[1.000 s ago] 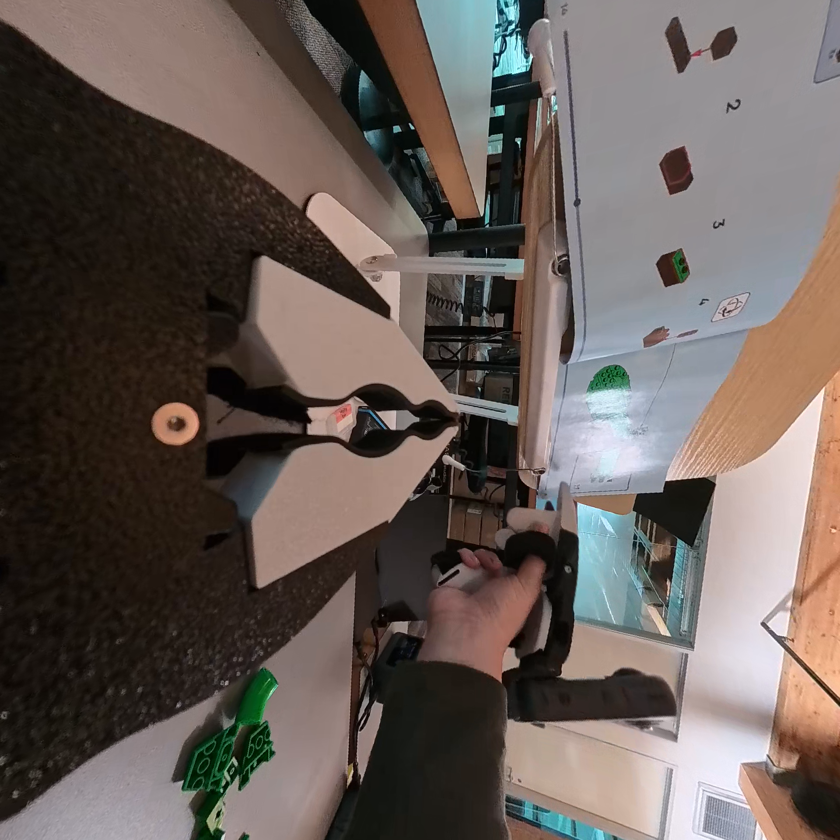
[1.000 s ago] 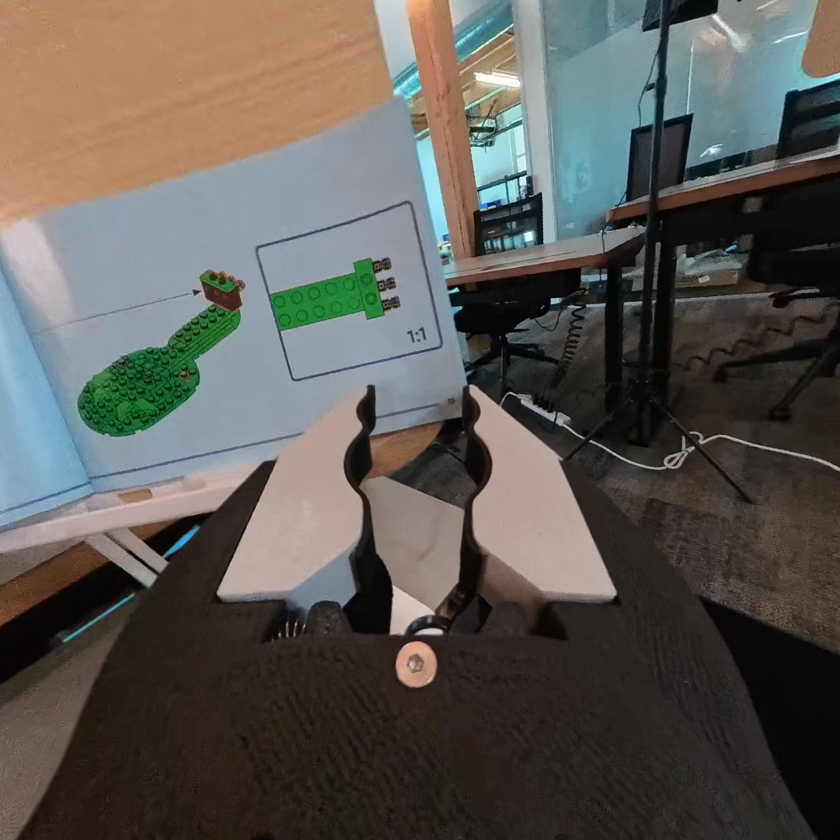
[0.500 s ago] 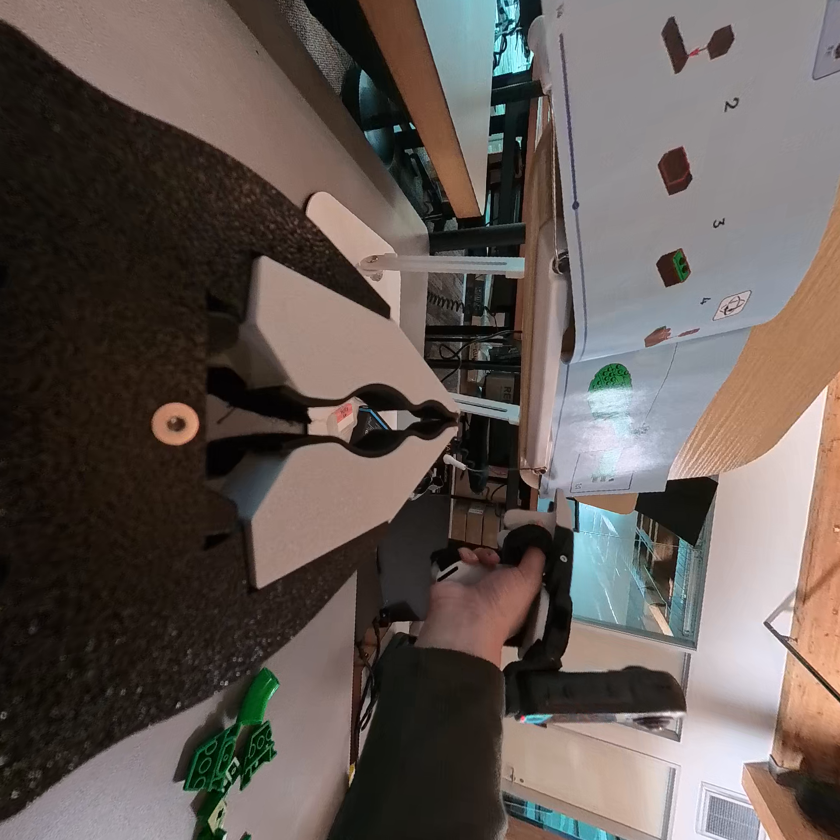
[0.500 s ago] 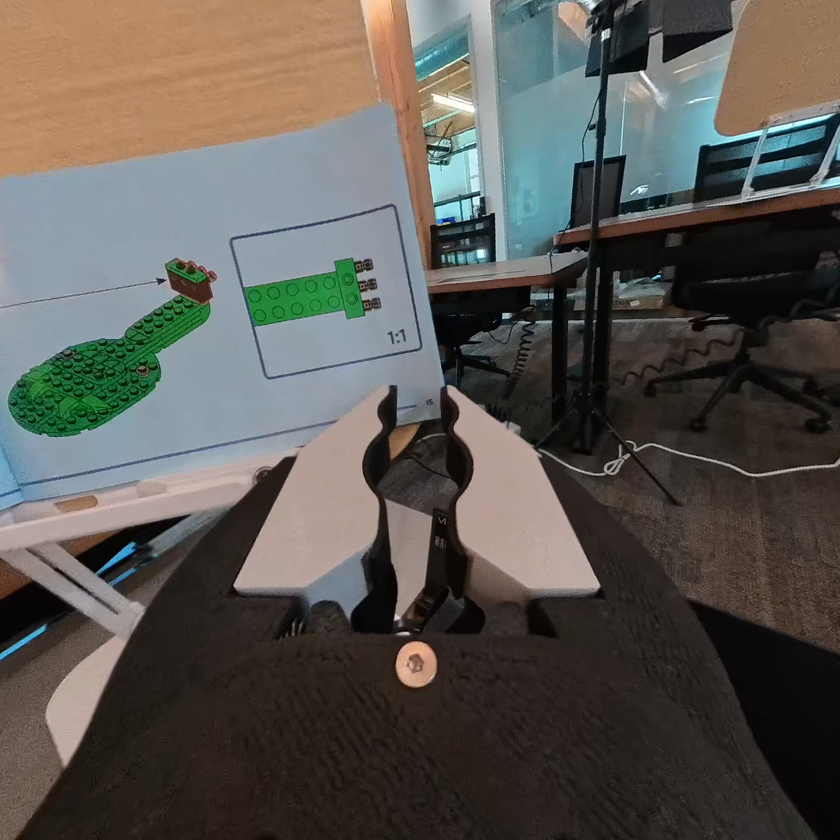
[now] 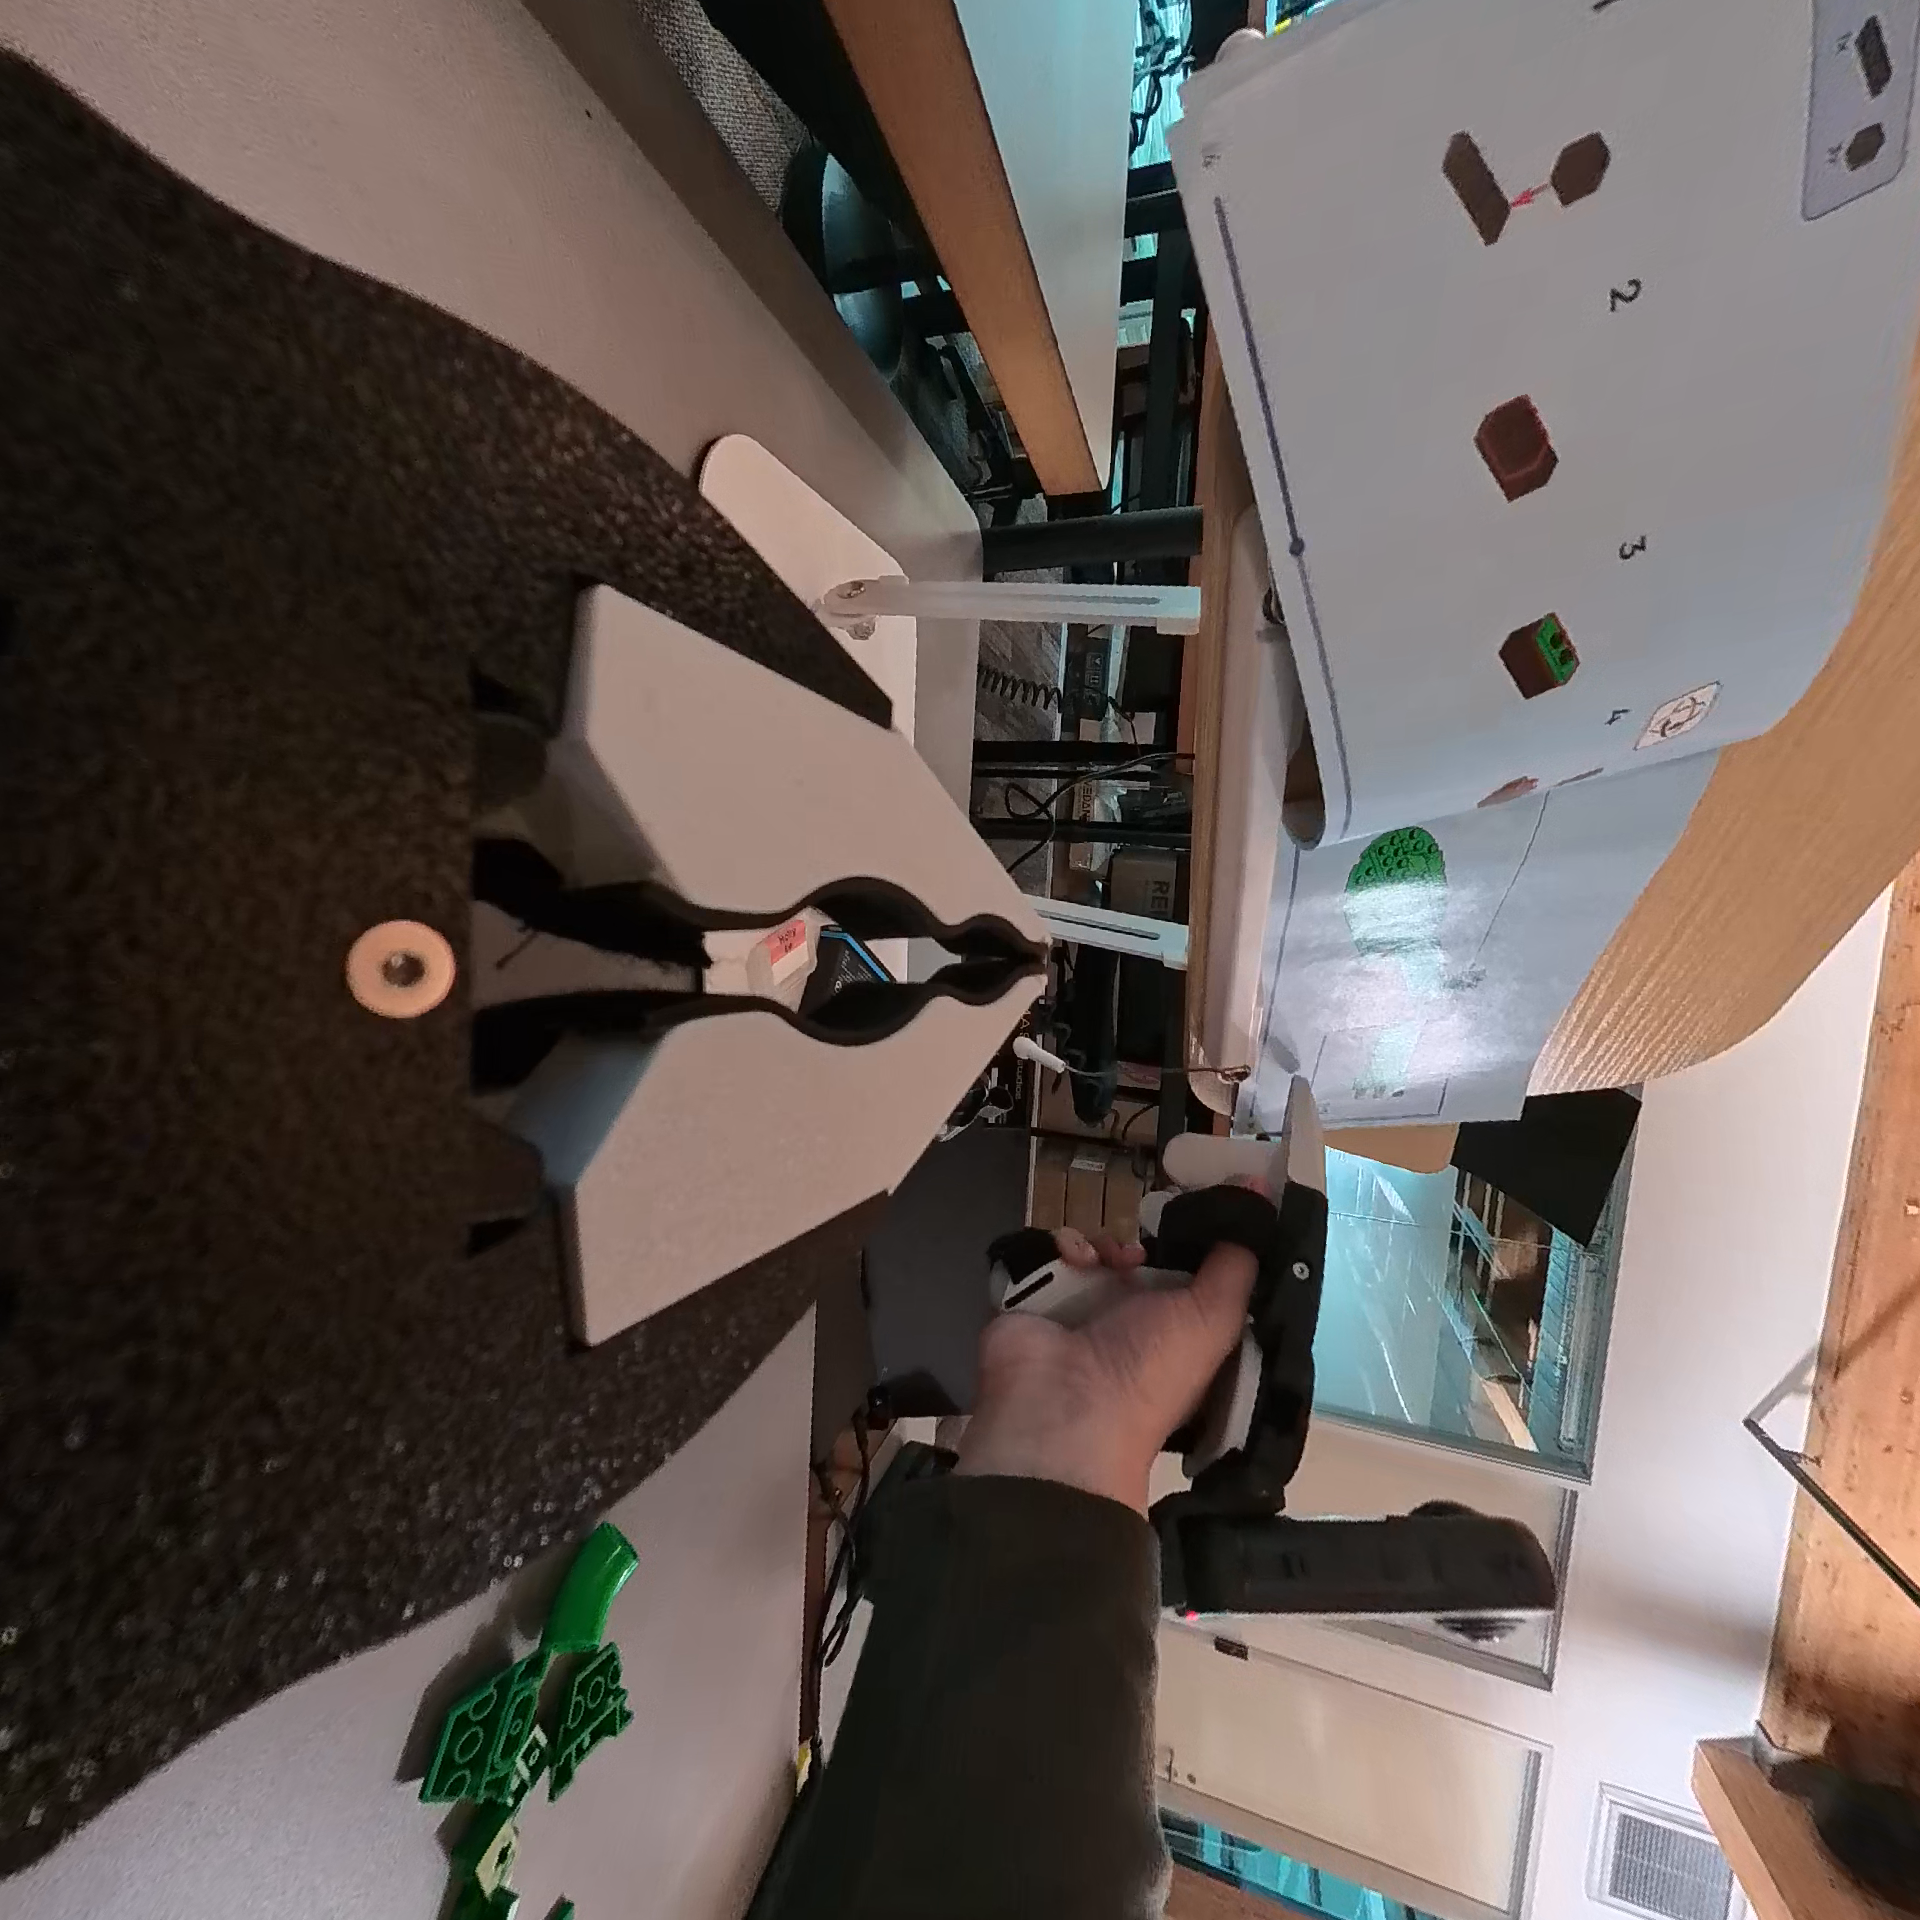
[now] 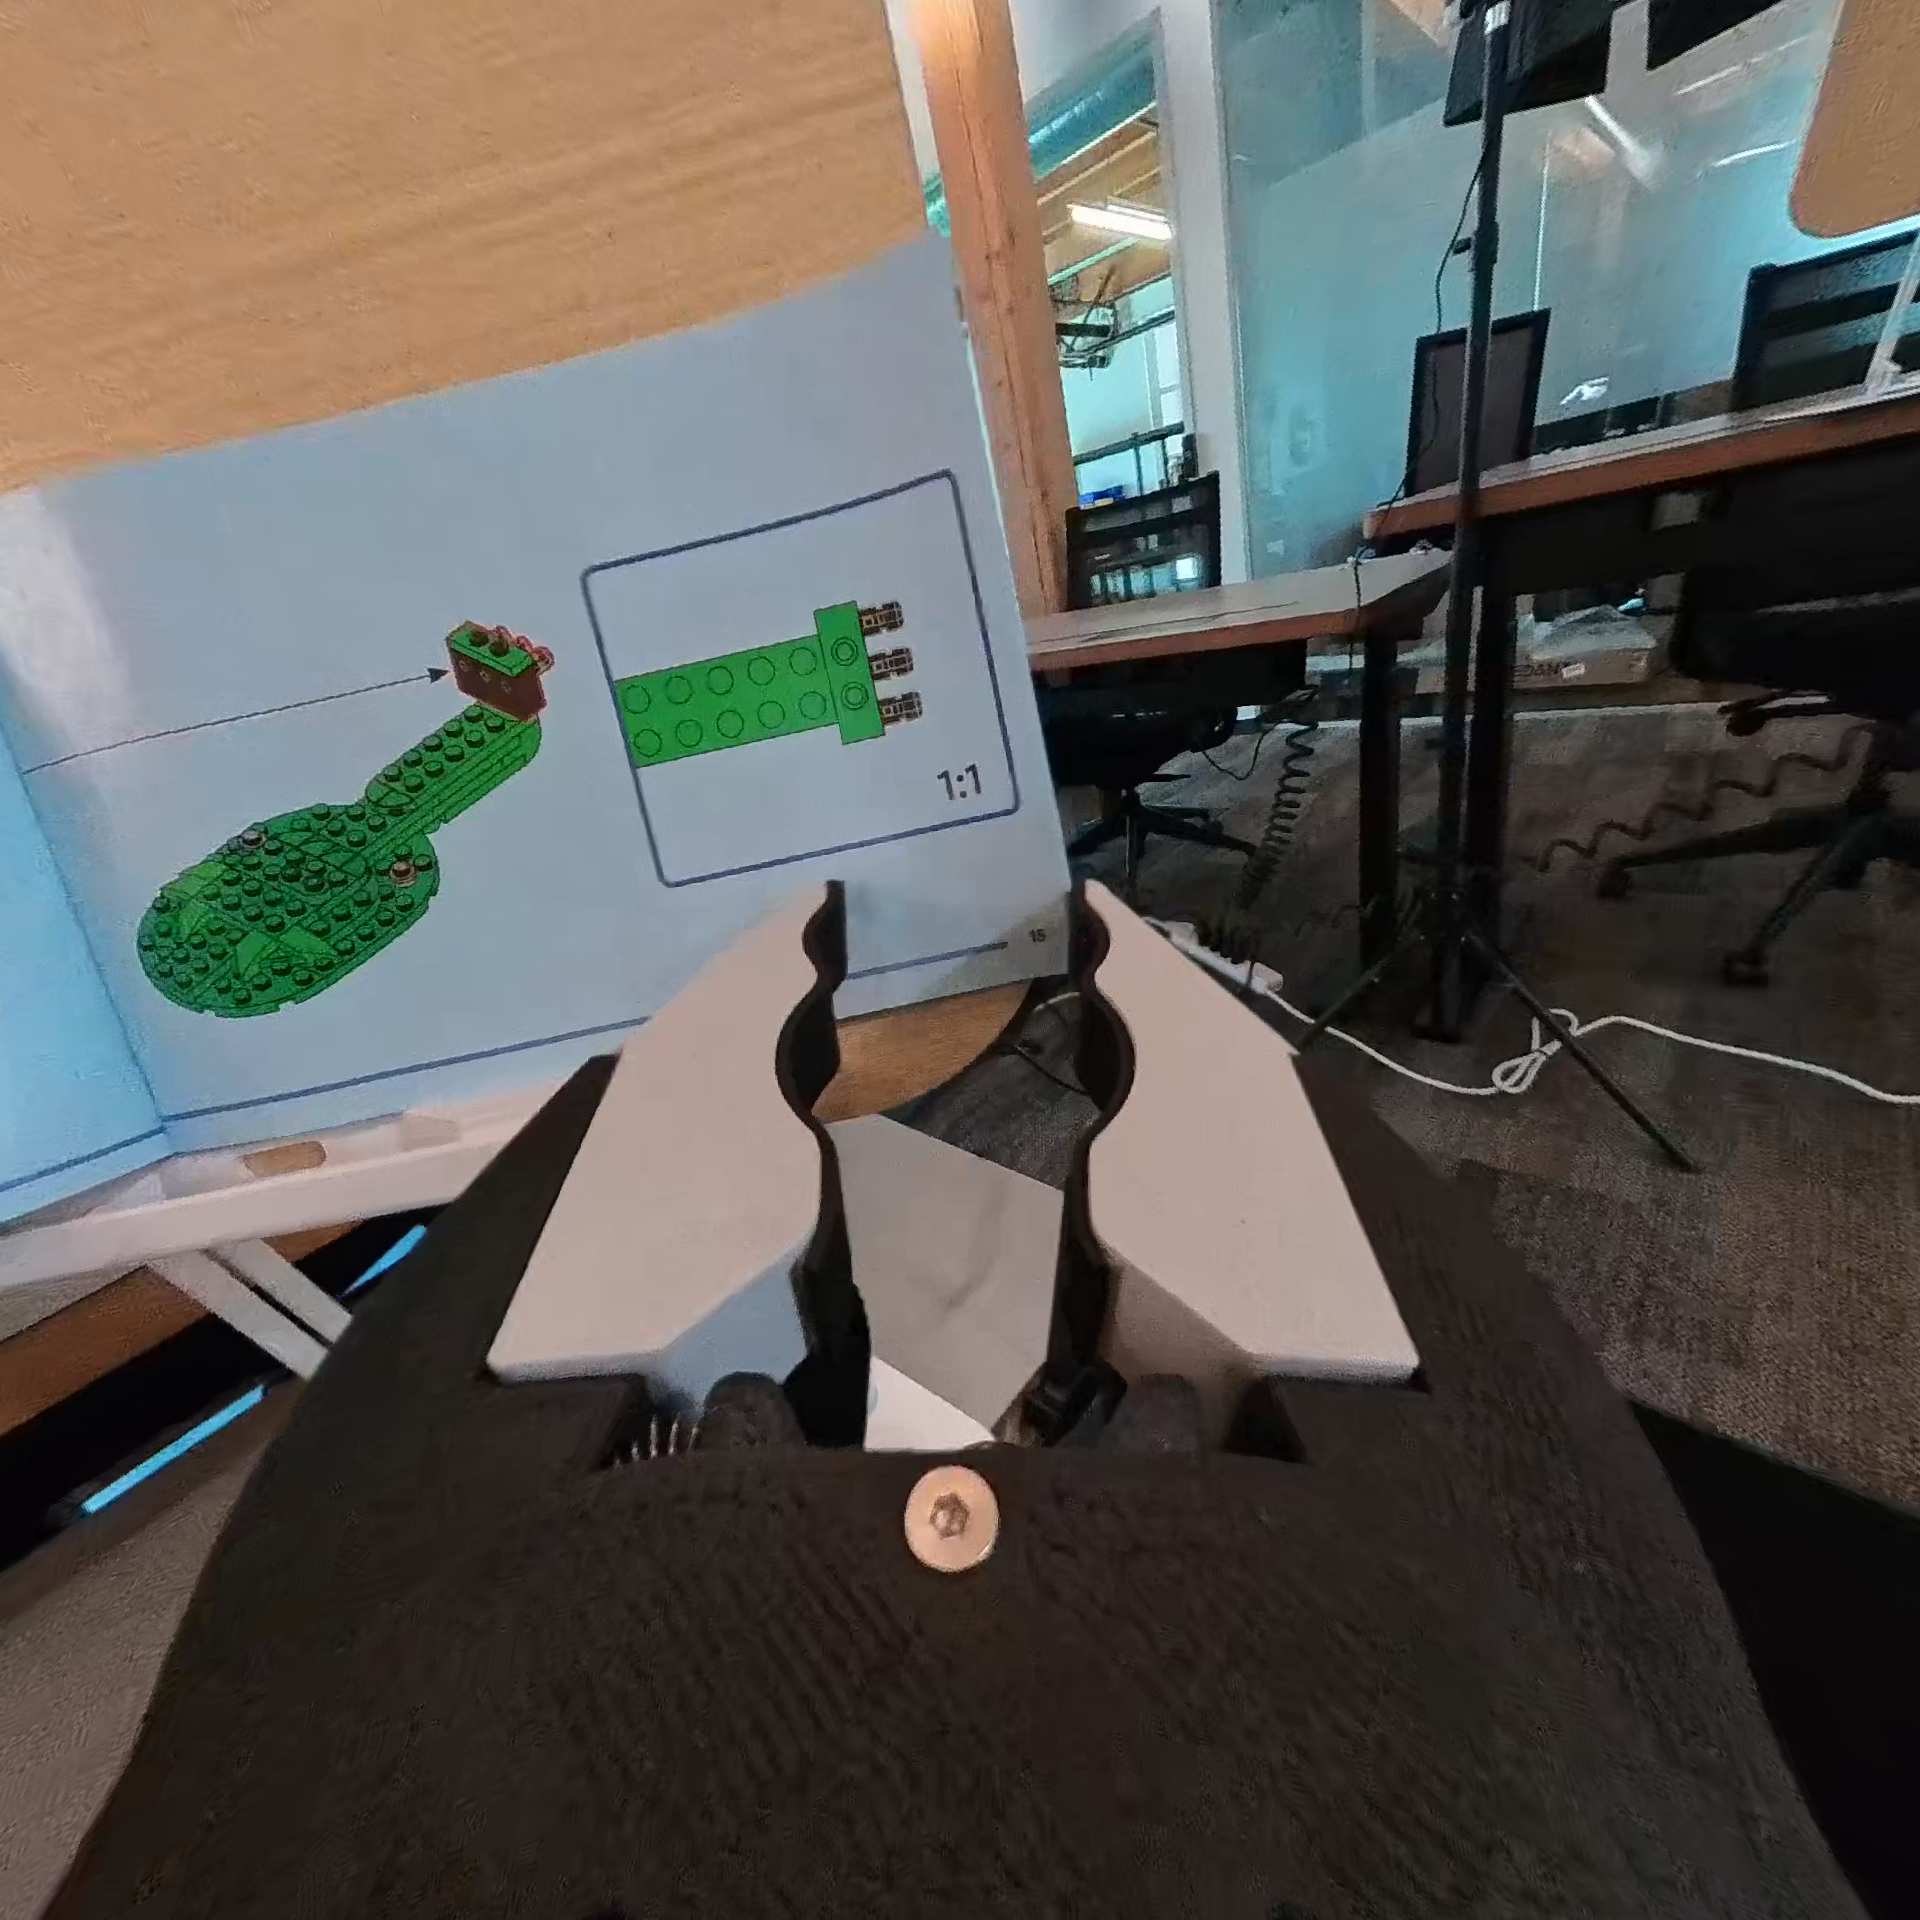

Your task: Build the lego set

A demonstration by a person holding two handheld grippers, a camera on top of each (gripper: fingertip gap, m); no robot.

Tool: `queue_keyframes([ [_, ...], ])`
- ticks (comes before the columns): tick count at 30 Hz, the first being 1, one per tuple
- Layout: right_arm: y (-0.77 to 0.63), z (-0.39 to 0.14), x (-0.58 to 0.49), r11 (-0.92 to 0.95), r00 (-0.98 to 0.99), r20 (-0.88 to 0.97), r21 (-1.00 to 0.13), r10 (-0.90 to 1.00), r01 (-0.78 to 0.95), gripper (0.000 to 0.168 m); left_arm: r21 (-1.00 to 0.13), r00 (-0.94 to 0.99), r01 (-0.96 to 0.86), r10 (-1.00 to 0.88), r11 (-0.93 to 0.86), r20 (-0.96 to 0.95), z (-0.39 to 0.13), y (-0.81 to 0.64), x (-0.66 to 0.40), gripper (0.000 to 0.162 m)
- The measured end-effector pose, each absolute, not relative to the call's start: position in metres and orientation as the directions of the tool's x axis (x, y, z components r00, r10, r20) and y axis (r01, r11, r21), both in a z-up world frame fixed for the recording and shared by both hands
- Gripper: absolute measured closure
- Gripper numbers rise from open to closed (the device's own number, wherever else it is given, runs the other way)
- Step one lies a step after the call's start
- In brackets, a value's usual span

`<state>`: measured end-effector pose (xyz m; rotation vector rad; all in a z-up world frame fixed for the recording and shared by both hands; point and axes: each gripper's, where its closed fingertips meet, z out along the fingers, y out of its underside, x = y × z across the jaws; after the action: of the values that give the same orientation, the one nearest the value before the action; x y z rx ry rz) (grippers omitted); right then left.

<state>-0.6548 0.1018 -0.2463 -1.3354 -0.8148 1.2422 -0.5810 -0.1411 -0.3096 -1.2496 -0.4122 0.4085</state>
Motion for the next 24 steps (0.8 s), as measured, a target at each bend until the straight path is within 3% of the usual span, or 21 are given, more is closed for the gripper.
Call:
queue_keyframes([
  [3, 0.105, -0.244, -0.650, -0.154, 0.254, -0.199, -0.970, 0.947, -0.189, 0.142, -0.962, 0.857, -0.070, 0.510, 0.265, 0.078, -0.310, -0.141, -0.581, 0.162],
  [12, 0.104, -0.241, -0.638, -0.074, 0.306, -0.129, -0.980, 0.943, -0.186, 0.168, -0.962, 0.857, -0.072, 0.510, 0.264, 0.076, -0.310, -0.141, -0.581, 0.162],
  [24, 0.045, -0.224, -0.612, 0.062, 0.316, -0.010, -0.975, 0.949, -0.215, 0.168, -0.961, 0.862, -0.069, 0.501, 0.268, 0.078, -0.309, -0.140, -0.579, 0.162],
])
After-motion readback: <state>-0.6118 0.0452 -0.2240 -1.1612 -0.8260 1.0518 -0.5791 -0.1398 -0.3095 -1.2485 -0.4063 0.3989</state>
